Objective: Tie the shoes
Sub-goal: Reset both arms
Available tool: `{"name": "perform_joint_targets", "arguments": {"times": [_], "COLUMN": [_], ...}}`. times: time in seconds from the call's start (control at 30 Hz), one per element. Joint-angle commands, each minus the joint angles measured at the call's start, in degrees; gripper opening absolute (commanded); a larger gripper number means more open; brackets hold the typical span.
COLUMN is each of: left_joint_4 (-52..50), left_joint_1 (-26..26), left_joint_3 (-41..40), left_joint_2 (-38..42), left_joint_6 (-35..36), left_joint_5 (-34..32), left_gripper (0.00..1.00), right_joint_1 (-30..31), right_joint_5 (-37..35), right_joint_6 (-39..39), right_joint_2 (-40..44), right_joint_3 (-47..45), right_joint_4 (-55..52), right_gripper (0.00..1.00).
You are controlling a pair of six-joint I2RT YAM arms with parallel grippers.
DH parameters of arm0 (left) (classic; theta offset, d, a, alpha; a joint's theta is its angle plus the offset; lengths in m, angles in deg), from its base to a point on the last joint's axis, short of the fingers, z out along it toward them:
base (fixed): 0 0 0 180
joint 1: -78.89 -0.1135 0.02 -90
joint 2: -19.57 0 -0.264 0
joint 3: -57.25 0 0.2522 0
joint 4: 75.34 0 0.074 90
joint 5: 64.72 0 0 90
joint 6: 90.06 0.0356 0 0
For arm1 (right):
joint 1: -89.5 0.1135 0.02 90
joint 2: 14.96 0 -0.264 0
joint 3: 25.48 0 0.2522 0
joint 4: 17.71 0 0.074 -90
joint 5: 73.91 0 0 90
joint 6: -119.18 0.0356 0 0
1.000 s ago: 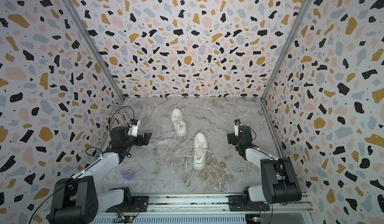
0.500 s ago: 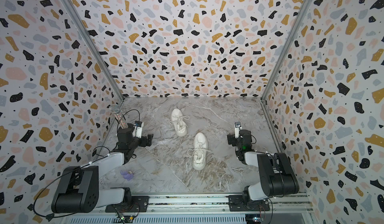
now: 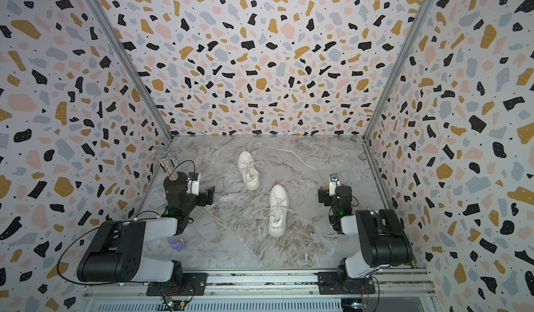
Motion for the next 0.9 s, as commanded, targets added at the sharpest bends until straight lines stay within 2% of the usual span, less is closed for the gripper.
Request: {"name": "perform_joint_targets", "arguments": {"times": [0.0,0.87], "left_joint_4": [3.60,3.69], "left_joint_1": [0.11,0.11], "left_joint_3": [-0.57,-0.50], "left_joint_2": [0.24,0.13], "left_joint_6": [-0.92,-0.92], "left_joint_5": [-0.58,-0.57], "left_gripper": [1.00,1.00], "right_joint_1": [-0.21,-0.24], "right_joint_5": [-1.04,-1.11], "right_joint_6": [0.98,0.99], "right_joint_2": [0.78,0.48], "right_joint_3": [1.15,1.17], "right_joint_4": [0.53,1.05], "right_gripper": [1.00,1.00]}}
